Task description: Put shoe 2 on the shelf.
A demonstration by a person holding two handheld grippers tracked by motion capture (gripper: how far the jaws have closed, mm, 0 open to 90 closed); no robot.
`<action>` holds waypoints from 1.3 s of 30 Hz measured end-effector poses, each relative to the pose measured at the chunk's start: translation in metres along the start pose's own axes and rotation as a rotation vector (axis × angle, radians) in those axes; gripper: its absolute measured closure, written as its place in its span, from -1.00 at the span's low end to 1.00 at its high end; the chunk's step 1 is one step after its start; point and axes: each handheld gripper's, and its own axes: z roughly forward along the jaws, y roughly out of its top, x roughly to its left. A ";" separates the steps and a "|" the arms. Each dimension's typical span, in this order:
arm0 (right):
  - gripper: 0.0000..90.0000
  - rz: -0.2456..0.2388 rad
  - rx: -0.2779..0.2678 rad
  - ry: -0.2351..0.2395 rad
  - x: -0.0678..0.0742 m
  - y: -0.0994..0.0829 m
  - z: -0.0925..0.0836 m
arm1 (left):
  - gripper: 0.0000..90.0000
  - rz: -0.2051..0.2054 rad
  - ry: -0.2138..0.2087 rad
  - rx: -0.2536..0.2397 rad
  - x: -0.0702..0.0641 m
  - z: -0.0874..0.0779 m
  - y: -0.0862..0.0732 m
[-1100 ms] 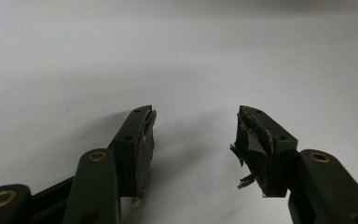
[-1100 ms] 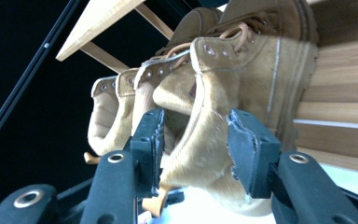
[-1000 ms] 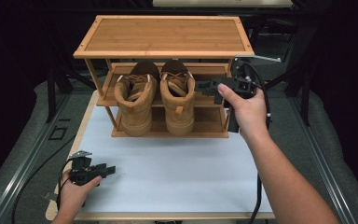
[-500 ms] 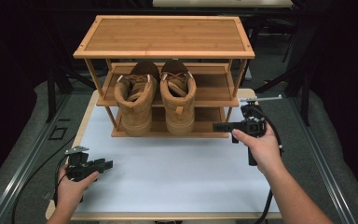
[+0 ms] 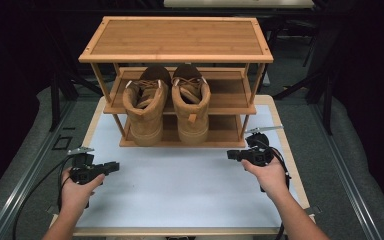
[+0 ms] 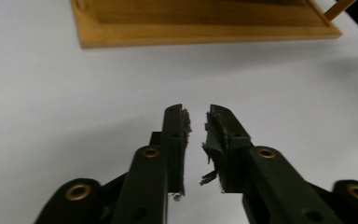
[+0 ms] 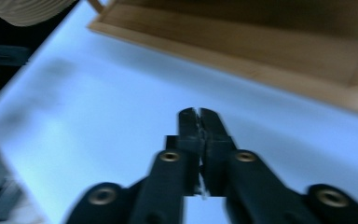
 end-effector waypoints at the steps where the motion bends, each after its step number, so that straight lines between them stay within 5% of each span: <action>1: 1.00 0.021 0.011 0.024 -0.002 0.000 0.001 | 0.79 0.003 -0.008 0.000 -0.001 -0.001 0.004; 5: 1.00 0.079 0.012 0.078 -0.006 0.004 0.005 | 0.93 0.021 -0.018 -0.006 -0.008 -0.006 0.021; 8: 1.00 0.141 -0.028 0.151 -0.007 0.011 0.004 | 0.99 0.028 -0.032 -0.015 -0.014 -0.010 0.037; 13: 1.00 0.179 -0.082 0.199 0.001 0.031 0.003 | 1.00 0.062 -0.032 -0.053 -0.028 -0.015 0.065; 20: 1.00 0.193 -0.154 0.166 0.016 0.051 0.014 | 1.00 0.045 -0.052 -0.107 -0.039 -0.012 0.090; 23: 1.00 0.210 -0.168 0.197 0.016 0.057 0.017 | 1.00 0.038 -0.064 -0.118 -0.042 -0.009 0.095; 28: 1.00 0.206 -0.175 0.177 0.021 0.063 0.022 | 1.00 0.051 -0.083 -0.132 -0.052 -0.004 0.101; 32: 1.00 0.221 -0.175 0.227 0.025 0.064 0.026 | 1.00 0.059 -0.056 -0.124 -0.059 -0.003 0.103; 39: 1.00 0.178 -0.176 0.170 0.039 0.066 0.028 | 1.00 0.062 -0.077 -0.123 -0.067 0.003 0.102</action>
